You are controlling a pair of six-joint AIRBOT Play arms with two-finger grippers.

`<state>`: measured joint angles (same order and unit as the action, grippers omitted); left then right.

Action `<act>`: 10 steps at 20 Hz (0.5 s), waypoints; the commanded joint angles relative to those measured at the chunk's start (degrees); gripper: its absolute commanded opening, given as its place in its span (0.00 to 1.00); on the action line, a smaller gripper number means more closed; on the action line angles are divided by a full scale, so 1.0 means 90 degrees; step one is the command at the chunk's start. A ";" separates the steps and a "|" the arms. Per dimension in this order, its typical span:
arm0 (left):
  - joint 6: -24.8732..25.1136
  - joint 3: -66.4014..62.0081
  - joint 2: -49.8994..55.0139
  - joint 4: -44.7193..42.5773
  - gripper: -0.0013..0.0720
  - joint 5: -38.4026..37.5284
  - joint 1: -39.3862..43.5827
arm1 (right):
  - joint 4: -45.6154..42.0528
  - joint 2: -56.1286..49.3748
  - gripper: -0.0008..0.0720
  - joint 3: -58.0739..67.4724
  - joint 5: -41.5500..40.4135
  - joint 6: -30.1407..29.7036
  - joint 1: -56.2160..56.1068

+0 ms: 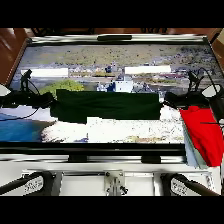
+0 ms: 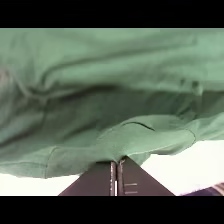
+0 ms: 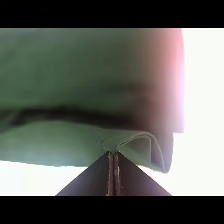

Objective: Fold the shirts.

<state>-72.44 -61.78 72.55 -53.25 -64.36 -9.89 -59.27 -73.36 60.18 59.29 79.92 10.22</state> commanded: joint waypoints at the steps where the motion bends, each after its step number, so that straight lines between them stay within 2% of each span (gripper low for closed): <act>1: -0.0002 -0.0544 0.0517 0.0238 0.07 0.0097 -0.0010 | 0.0211 -0.0391 0.09 0.0066 -0.1098 0.0143 -0.0206; 7: -0.0005 -0.1365 0.1280 0.0284 0.07 0.0095 -0.0209 | 0.0124 -0.0780 0.09 0.0488 -0.1484 0.0335 -0.0216; 10: 0.0029 -0.1423 0.1627 0.0726 0.07 0.0131 -0.0209 | 0.0095 -0.1027 0.09 0.0488 -0.1506 0.0357 -0.0384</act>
<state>-72.44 -73.19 84.31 -49.80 -63.48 -11.51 -58.15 -80.68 64.05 47.11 82.41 7.77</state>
